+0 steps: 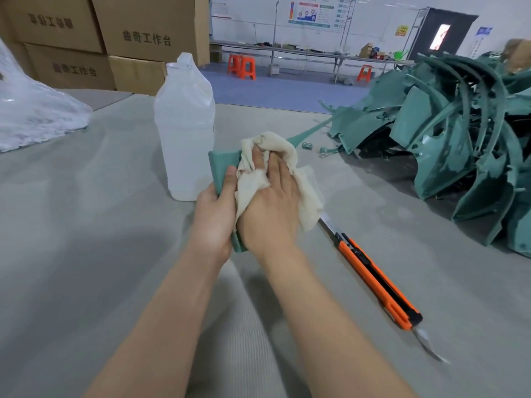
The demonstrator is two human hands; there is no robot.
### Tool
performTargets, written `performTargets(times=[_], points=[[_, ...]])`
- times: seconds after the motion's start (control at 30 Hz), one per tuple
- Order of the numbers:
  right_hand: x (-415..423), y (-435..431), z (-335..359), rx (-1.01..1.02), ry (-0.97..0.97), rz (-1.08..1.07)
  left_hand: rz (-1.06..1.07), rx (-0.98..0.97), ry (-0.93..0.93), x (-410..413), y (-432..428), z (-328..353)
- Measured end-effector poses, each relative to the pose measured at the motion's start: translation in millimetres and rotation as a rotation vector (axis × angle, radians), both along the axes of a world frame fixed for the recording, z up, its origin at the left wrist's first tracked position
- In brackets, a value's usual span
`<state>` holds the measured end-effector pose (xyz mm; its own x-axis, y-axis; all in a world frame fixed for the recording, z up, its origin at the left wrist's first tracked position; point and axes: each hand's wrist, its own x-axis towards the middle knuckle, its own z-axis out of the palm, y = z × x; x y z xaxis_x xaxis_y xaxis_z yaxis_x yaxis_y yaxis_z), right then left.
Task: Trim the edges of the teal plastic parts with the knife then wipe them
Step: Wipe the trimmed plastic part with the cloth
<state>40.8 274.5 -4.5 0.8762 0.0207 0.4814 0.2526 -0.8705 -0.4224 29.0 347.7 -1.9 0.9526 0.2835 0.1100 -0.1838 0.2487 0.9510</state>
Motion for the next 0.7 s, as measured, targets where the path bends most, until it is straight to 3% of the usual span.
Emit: performTargets(times=[0.1, 0.33, 0.4, 0.47, 0.57, 0.63, 0.7], points=[[7.4, -12.2, 5.6, -0.126, 0.159, -0.102, 0.107, 0.138, -0.004, -3.4, -2.2, -3.6], [-45.2, -10.8, -8.9, -0.163, 0.04, 0.11, 0.258, 0.114, -0.038, -3.1, 3.5, -2.0], [-52.3, -20.6, -8.2, 0.018, 0.089, 0.106, 0.292, 0.113, -0.04, -2.5, 5.0, -2.8], [-46.6, -37.9, 0.7, 0.357, 0.146, 0.04, 0.299, 0.141, -0.017, -2.3, 2.0, -3.1], [-30.3, -58.3, 13.2, 0.877, -0.045, -0.06, 0.282, 0.174, -0.002, -3.9, -1.6, -1.9], [-24.0, -54.3, 17.6, 0.973, -0.097, 0.021, 0.262, 0.238, -0.035, -7.7, -5.1, 0.4], [-16.9, -43.4, 12.3, 0.901, -0.047, 0.105, 0.211, 0.328, -0.093, -13.7, -11.6, 3.3]])
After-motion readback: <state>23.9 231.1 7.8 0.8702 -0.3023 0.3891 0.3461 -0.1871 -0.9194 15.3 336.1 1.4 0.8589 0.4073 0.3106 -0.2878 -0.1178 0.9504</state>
